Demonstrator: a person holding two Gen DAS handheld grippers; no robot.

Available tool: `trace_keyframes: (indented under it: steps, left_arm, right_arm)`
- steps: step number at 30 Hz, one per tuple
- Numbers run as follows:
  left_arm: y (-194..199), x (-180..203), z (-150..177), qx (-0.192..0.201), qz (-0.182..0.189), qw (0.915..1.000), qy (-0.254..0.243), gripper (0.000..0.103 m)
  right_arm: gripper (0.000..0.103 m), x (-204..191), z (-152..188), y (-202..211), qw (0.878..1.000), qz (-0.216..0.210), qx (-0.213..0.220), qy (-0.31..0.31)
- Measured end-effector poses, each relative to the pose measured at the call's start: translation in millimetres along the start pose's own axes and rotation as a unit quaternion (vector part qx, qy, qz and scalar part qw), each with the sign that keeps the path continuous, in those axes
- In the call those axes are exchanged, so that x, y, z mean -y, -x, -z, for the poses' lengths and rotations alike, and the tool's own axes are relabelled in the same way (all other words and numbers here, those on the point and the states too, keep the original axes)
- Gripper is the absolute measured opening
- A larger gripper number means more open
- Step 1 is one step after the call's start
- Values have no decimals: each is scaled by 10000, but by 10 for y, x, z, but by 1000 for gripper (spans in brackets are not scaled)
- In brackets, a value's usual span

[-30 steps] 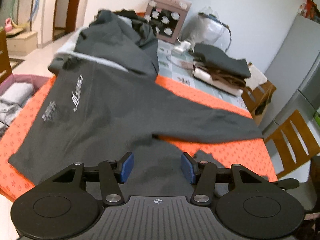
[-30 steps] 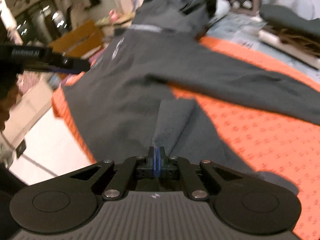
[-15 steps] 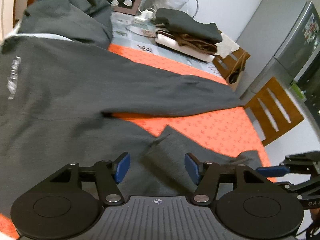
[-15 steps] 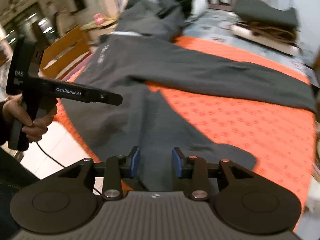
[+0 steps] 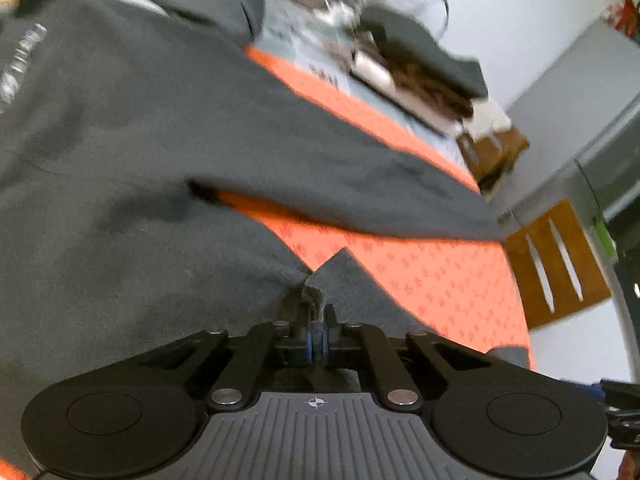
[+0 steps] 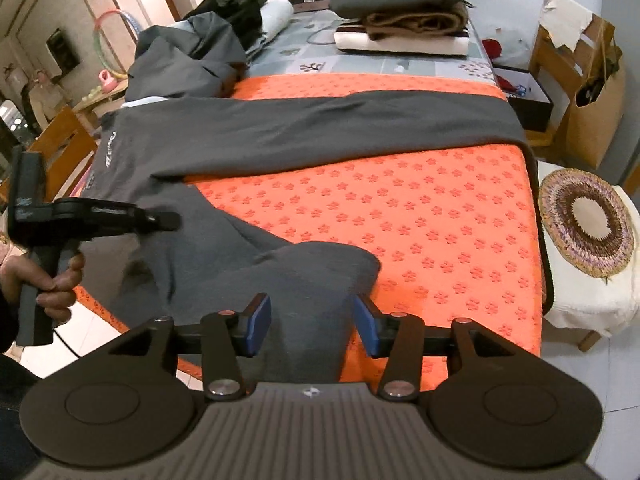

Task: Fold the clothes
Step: 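Grasp the folded sleeve with the left gripper, smooth it flat, then open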

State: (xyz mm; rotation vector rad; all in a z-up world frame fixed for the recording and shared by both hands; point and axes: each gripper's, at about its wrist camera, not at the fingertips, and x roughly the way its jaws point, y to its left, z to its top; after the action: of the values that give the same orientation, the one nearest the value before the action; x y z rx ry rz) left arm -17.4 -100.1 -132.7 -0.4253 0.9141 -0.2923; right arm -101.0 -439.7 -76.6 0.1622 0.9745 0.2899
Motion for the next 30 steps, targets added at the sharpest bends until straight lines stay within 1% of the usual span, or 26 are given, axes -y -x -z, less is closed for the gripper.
trace_keyframes:
  steps: [5,7,10,12,16,20,27,30]
  left_arm:
    - [494,-94,3,606,-322,9976,82,6]
    - [681,-163,-3,785,-483,9957,118,6]
    - [903,-304,-5,951,-714,9928,166,6]
    - [993,-413,11,1018,-902,9905,207,7]
    - [1129,-646,30,1153,-1205,9850,441,6]
    - [1246,-860,15,1281,-1444,9796,565,6]
    - [1257,-1205,2,1186,-1555,9785,658,7]
    - [1211,-1286,12,1134,-1565,9787,697,7]
  right_arm:
    - [55,-30,-59,-109,9999,-43,-95,117]
    - [56,-67,-97,-178,9996,-100,-147,203]
    - [58,-152,-162,-298,9989,-213,-224,339]
    - [60,-223,-206,-372,9983,-282,-267,426]
    - [61,-349,-283,-499,9971,-343,-364,566]
    - [62,-430,-332,-567,9965,-401,-429,594]
    - [64,-561,-341,-650,9956,-393,-538,654]
    - [64,-595,-322,-682,9958,-340,-597,603]
